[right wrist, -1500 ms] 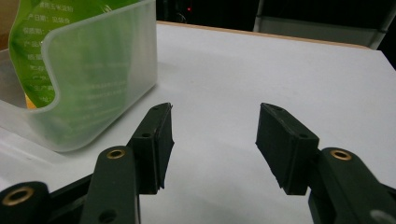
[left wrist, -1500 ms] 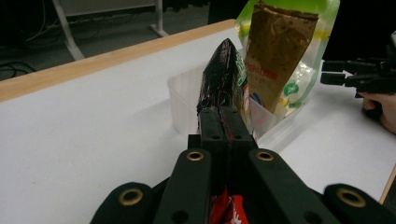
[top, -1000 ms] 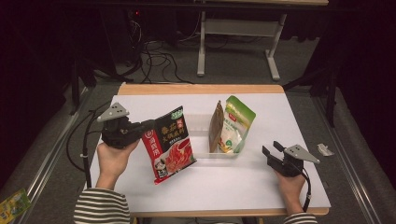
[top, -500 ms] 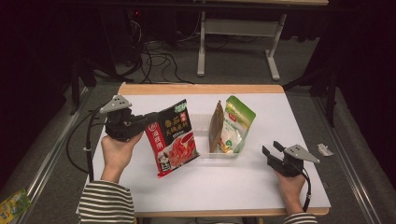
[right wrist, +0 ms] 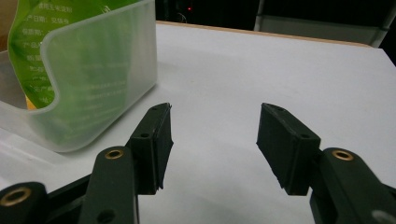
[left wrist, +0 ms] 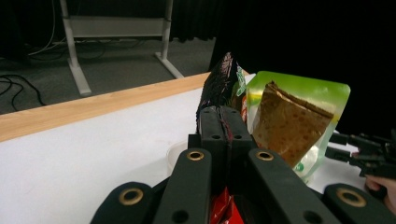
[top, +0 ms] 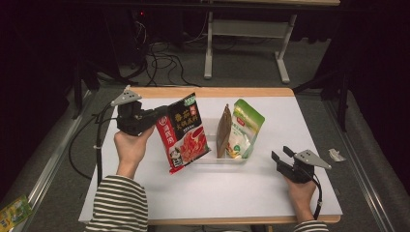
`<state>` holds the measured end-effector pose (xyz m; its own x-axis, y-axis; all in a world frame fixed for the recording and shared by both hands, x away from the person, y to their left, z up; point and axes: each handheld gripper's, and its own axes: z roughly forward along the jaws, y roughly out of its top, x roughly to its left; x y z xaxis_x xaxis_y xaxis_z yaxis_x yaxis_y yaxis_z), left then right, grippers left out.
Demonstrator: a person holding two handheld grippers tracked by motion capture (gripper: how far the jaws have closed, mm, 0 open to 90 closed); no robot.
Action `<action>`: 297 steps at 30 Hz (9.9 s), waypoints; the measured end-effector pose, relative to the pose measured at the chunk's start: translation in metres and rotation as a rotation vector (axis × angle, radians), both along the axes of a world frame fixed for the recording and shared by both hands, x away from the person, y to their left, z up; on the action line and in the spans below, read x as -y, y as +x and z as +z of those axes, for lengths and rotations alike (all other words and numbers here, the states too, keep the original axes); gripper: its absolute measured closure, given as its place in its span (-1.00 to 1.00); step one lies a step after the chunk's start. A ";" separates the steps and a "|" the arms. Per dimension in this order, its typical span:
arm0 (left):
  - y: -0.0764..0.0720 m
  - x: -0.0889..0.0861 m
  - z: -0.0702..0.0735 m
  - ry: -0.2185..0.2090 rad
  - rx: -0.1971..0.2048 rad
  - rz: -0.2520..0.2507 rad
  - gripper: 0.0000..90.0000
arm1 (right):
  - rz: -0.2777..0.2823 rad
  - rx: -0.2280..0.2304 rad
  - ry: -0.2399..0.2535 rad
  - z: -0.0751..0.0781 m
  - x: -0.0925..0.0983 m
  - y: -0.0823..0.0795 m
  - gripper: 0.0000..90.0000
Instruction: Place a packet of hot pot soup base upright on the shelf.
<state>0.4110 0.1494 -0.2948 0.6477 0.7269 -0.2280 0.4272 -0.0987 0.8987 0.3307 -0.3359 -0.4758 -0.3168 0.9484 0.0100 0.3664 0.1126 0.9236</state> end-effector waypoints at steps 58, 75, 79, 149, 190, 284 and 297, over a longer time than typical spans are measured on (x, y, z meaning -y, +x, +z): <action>-0.018 0.024 -0.061 0.153 -0.122 0.032 -0.19 | 0.008 -0.002 -0.013 0.000 -0.001 0.000 -0.03; -0.028 0.048 -0.087 0.198 -0.165 -0.025 -0.19 | 0.006 -0.003 -0.012 0.000 -0.001 0.000 -0.03; -0.028 0.049 -0.087 0.203 -0.164 -0.022 -0.20 | 0.005 -0.002 -0.013 0.000 -0.002 0.000 -0.03; -0.039 0.053 -0.092 0.352 -0.160 -0.088 0.12 | 0.012 -0.006 -0.002 0.000 -0.001 0.000 -0.06; -0.024 0.081 -0.097 0.422 -0.167 -0.047 0.55 | 0.012 -0.007 -0.011 0.000 -0.001 0.001 -0.05; -0.014 0.062 -0.097 0.234 -0.082 0.016 0.53 | 0.013 -0.006 -0.016 0.000 -0.002 0.001 -0.07; -0.025 0.040 -0.090 0.173 -0.019 -0.003 0.17 | 0.015 -0.008 -0.012 0.000 -0.001 0.001 -0.07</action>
<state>0.3863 0.1095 -0.3851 0.6469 0.7544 -0.1117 0.4431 -0.2526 0.8601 0.3315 -0.3347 -0.4760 -0.3305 0.9438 0.0009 0.3716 0.1293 0.9193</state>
